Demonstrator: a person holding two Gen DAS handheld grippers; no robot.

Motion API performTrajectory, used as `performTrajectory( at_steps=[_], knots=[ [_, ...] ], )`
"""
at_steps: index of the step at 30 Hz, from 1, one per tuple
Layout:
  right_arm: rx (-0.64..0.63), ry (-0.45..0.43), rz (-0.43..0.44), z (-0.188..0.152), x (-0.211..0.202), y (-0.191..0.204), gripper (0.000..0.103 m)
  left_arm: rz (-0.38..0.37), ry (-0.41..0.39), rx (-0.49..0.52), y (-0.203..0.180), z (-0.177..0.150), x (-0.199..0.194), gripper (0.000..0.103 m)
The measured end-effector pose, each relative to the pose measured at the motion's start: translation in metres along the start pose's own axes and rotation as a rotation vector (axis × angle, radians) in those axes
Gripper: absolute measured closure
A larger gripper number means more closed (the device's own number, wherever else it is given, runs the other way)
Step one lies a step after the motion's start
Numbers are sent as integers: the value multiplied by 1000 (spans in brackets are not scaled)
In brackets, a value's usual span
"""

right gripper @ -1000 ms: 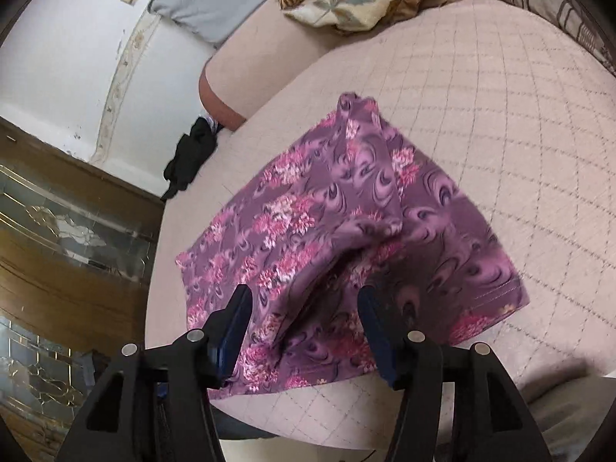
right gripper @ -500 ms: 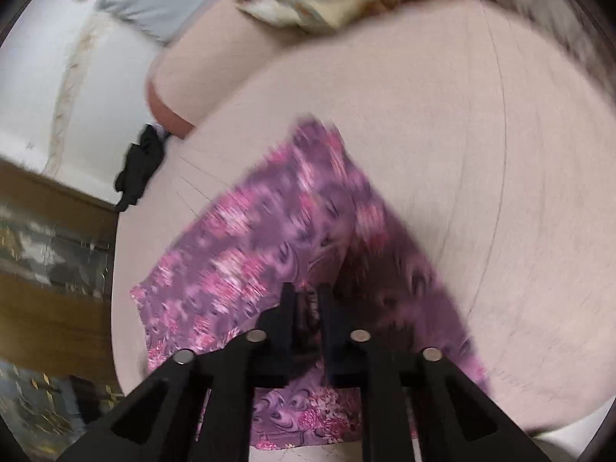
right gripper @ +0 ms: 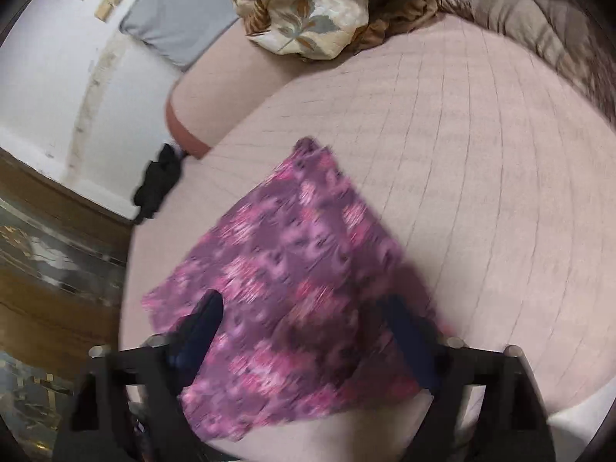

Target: Fold small clothes

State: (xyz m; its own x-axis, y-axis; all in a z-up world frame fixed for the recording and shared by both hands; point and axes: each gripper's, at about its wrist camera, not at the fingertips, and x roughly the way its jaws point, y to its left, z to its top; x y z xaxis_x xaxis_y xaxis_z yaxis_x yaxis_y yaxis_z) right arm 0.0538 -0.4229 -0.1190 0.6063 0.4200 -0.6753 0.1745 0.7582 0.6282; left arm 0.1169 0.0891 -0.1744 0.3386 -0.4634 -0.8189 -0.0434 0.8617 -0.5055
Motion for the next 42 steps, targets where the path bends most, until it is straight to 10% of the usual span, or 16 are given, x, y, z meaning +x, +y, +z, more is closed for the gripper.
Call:
performTrajectory(
  at_steps=[9,11,13,18,21,27,32,35,38,42],
  knots=[
    [-38,217,-169,-40,53,12,48,-24,9,-14,3,-1,3,63],
    [-41,213,-198,-37,62,14,54,-11,19,-6,-2,-1,10,84],
    [-91,185,-259,-33,67,21,90,28,-1,21,-8,0,11,95],
    [-108,30,-169,-2,30,33,95,-56,-112,115,-39,-7,-32,95],
    [-134,-32,-172,14,7,42,95,1,-74,168,-49,-9,-20,95],
    [-85,127,-266,-2,64,11,93,63,34,143,-34,-12,16,92],
    [-112,118,-326,-2,70,18,86,95,12,141,-29,-12,6,67],
    [-143,117,-367,-9,68,28,76,67,-34,83,-19,-5,-15,54],
    [-214,-3,-457,-17,48,50,26,121,-152,40,-8,0,-44,34],
    [-238,-121,-362,-30,20,72,21,233,-182,-36,11,11,-55,33]
  ],
)
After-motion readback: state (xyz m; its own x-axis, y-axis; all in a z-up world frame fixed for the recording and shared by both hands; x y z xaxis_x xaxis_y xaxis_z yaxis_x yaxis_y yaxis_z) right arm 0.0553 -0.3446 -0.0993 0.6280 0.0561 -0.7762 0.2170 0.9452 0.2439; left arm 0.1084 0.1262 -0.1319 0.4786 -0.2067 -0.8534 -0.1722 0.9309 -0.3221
